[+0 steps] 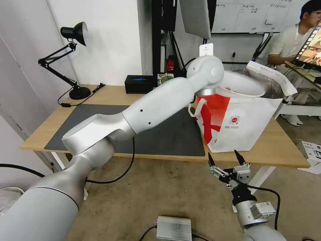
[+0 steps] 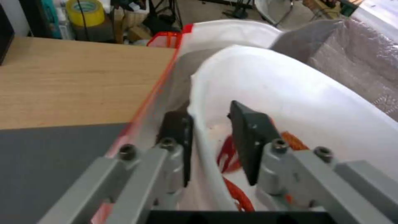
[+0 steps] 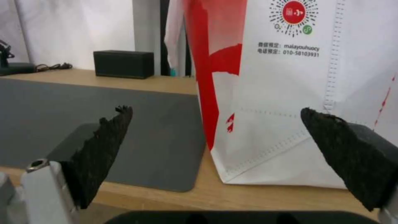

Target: Pick up the trash from the table and place it into the takeout bag.

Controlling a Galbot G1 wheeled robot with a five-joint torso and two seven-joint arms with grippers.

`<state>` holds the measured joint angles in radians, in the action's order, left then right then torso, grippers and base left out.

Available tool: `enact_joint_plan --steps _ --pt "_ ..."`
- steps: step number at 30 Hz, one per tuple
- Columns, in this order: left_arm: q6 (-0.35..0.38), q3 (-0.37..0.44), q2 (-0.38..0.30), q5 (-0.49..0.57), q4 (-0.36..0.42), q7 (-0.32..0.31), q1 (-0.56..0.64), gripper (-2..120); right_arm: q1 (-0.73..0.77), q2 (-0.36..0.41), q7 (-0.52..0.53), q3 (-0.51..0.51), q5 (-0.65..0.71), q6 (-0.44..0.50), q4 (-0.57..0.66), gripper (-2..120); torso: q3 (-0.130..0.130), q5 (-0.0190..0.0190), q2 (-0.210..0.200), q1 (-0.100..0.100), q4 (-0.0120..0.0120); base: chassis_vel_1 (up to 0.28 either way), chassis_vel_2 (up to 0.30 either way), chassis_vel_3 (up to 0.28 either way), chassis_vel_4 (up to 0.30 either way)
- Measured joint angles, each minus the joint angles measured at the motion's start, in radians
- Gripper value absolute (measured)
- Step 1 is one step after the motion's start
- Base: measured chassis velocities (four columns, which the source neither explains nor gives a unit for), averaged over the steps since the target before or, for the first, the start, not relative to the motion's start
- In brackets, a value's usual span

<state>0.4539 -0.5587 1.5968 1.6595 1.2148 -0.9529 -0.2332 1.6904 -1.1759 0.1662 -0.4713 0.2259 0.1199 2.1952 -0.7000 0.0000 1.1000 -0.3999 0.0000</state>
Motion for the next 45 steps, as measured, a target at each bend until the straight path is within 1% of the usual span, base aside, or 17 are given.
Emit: enact_joint_plan --steps 2,4,5,6,9,10,11,13,14,16,17,20,28,33,45 --pt "0.000 0.000 0.000 -0.001 0.002 0.002 0.003 39 0.000 0.000 0.000 0.000 0.000 0.000 0.000 100 0.000 0.0000 0.000 0.000 0.0000 0.000 0.000 0.000 0.000" --pt "0.000 0.000 0.000 -0.002 0.003 0.003 0.004 41 0.000 0.000 0.000 0.000 0.000 0.000 0.000 100 0.000 0.0000 0.000 0.000 0.0000 0.000 0.000 0.000 0.000" --pt "0.000 0.000 -0.001 -0.002 0.004 0.004 0.005 48 0.000 0.000 0.000 0.000 0.000 0.000 0.000 100 0.000 0.0000 0.000 0.000 0.0000 0.000 0.000 0.000 0.000" --pt "0.000 0.000 -0.001 -0.002 0.004 0.004 0.005 48 0.000 0.000 0.000 0.000 0.000 0.000 0.000 100 0.000 0.0000 0.000 0.000 0.0000 0.000 0.000 0.000 0.000" --pt "0.000 0.000 -0.001 -0.005 0.012 0.007 0.011 62 0.000 0.000 0.000 0.000 0.000 0.000 0.000 100 0.000 0.0000 0.000 0.000 0.0000 0.000 0.000 0.000 0.000" --pt "0.000 0.000 -0.001 -0.005 0.012 0.007 0.011 62 0.000 0.000 0.000 0.000 0.000 0.000 0.000 100 0.000 0.0000 0.000 0.000 0.0000 0.000 0.000 0.000 0.000" --pt "0.000 0.000 -0.001 -0.006 0.015 0.008 0.013 68 0.000 0.000 0.000 0.000 0.000 0.000 0.000 100 0.000 0.0000 0.000 0.000 0.0000 0.000 0.000 0.000 0.000" --pt "0.000 -0.002 -0.001 -0.019 0.017 0.010 0.016 76 0.000 0.000 0.000 0.000 0.000 0.000 0.000 100 0.000 0.0000 0.000 0.000 0.0000 0.000 0.000 0.000 0.000" --pt "0.000 -0.002 -0.001 -0.019 0.017 0.010 0.016 76 0.000 0.000 0.000 0.000 0.000 0.000 0.000 100 0.000 0.0000 0.000 0.000 0.0000 0.000 0.000 0.000 0.000" --pt "-0.008 -0.005 -0.001 -0.030 0.017 0.011 0.019 88 0.000 0.000 0.000 0.000 0.000 0.000 0.000 100 0.000 0.0000 0.000 0.000 0.0000 0.000 0.000 0.000 0.000" --pt "-0.008 -0.005 -0.001 -0.030 0.017 0.011 0.019 88 0.000 0.000 0.000 0.000 0.000 0.000 0.000 100 0.000 0.0000 0.000 0.000 0.0000 0.000 0.000 0.000 0.000" --pt "-0.032 -0.010 -0.001 -0.050 0.016 0.000 0.020 99 0.000 0.000 0.000 0.000 0.000 0.000 0.000 100 0.000 0.0000 0.000 0.000 -0.0001 0.000 0.000 0.000 0.000" --pt "-0.039 -0.002 -0.001 -0.060 0.019 -0.018 0.027 100 0.000 0.000 0.000 0.000 0.000 0.000 0.000 100 0.000 0.0000 0.000 0.000 0.0000 0.000 0.000 0.000 0.000" --pt "-0.039 0.004 -0.002 -0.062 0.023 -0.018 0.036 100 0.000 0.000 0.000 0.000 0.000 0.000 0.000 100 0.000 0.0000 0.000 0.000 -0.0001 0.000 0.000 0.000 0.000" --pt "-0.039 0.060 -0.004 -0.081 0.069 -0.001 0.053 100 0.000 0.000 0.000 0.000 0.000 0.000 0.000 100 0.000 0.0000 0.000 0.000 0.0000 0.000 0.000 0.000 0.000"
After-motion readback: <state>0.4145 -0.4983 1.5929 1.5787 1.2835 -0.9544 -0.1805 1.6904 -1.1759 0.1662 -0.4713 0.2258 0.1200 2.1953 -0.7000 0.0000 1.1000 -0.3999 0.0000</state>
